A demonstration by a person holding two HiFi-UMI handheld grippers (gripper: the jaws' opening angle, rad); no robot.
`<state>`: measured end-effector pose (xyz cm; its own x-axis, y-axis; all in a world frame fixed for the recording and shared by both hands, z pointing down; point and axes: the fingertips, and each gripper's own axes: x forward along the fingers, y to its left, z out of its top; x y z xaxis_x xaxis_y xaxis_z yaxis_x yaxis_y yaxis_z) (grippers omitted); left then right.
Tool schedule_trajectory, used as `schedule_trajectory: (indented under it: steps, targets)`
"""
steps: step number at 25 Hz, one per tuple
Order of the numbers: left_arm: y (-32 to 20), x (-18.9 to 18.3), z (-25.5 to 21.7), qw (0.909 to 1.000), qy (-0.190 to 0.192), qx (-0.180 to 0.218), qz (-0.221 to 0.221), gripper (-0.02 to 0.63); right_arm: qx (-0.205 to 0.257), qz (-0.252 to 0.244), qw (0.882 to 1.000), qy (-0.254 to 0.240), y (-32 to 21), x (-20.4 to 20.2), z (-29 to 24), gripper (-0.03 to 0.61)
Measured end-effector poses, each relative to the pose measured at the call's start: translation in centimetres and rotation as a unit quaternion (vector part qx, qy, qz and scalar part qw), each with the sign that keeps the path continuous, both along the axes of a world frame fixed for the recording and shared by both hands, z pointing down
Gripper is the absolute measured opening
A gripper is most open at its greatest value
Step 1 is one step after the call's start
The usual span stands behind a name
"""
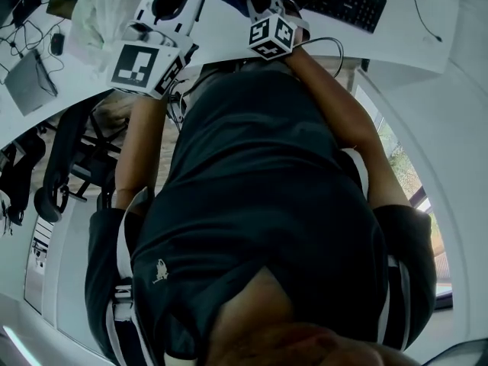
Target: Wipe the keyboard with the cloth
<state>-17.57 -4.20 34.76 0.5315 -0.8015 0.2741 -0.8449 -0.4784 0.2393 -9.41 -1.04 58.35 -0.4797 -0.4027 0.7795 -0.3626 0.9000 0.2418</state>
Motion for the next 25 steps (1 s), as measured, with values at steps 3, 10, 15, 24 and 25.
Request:
schedule_trajectory:
  steps: [3,10,15,24,25]
  targets:
    - [-0.1,-0.4,0.2,1.0,-0.001,-0.003,-0.007,0.006,0.004,0.003,1.0,-0.003,-1.0,2.3,-0.1,0.034]
    - [0.2,-1.1,1.8,0.9997,-0.002,-0.022,-0.01,0.006,0.006,0.071,0.997,0.011,-3.7,3.4,-0.4,0.034]
    - [-0.9,0.0,1.1,0.9999,0.005,-0.015,-0.006,0.006,-0.002,0.035,0.999,-0.009,-4.5,-0.4,-0.4,0.034]
    - [-1.0,-1.3,1.9,0.9995,0.0,-0.027,-0.019,0.006,0.024,0.125,0.992,0.007,-8.1,7.6,-1.2,0.034]
    - [-1.0,-1.3,2.0,0.9994,0.001,-0.028,-0.019,0.005,0.027,0.126,0.992,0.012,-8.1,7.5,-1.2,0.034]
